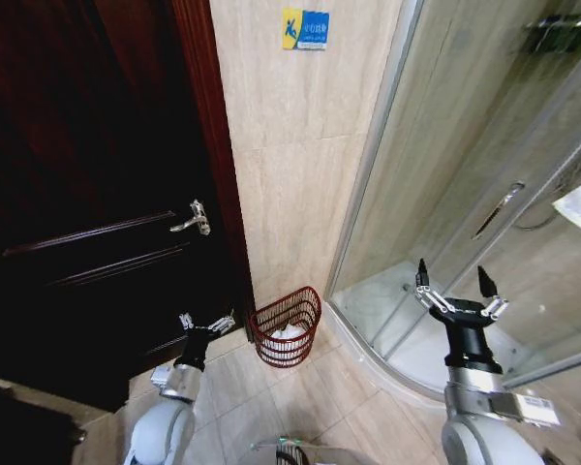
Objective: Discard the used towel into the hamper.
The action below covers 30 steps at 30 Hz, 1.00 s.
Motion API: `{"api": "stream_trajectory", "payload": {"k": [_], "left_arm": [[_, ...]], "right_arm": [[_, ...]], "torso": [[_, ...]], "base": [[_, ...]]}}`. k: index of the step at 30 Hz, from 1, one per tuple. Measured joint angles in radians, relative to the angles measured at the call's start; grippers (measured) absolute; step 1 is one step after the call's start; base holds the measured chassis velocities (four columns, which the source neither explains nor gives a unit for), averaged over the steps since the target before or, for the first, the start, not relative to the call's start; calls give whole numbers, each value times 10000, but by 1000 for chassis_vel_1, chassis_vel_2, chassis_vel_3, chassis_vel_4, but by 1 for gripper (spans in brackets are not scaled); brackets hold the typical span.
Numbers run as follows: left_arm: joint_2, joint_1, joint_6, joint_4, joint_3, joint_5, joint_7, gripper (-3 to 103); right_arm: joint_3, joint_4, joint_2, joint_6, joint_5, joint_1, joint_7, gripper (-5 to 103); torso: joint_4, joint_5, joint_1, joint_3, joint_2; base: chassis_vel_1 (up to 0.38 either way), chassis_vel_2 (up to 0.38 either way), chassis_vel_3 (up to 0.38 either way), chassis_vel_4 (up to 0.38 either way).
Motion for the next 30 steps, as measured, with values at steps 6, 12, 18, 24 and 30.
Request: {"api": "stream_trajectory", "payload": {"k": [6,12,18,24,30], "left_arm": [[-114,355,128,-750,-160,12,-74,100],[-399,701,393,-1352,-129,150,76,100],[-690,896,580,-1658,6,291,-226,100],[-892,1120,316,-1665,336,496,-258,100],[-897,1125,285,-1540,413,554,-235,100]], "right_arm": [[-10,34,-13,-61,134,130,7,100],[10,-28,44,-39,297,205,-164,100],[-25,-37,103,55,436,179,-178,100],[-22,96,76,-37,809,123,-544,100],[51,104,2,-98,907,142,-567,100]], "torso": [[0,-1,0,0,0],[0,0,0,0,0],[0,1,0,0,-2],[0,-2,0,0,-2],[0,-2,0,0,-2]], "base": [[0,0,0,0],[0,0,0,0],[0,0,0,0],[0,0,0,0],[0,0,0,0]]}}
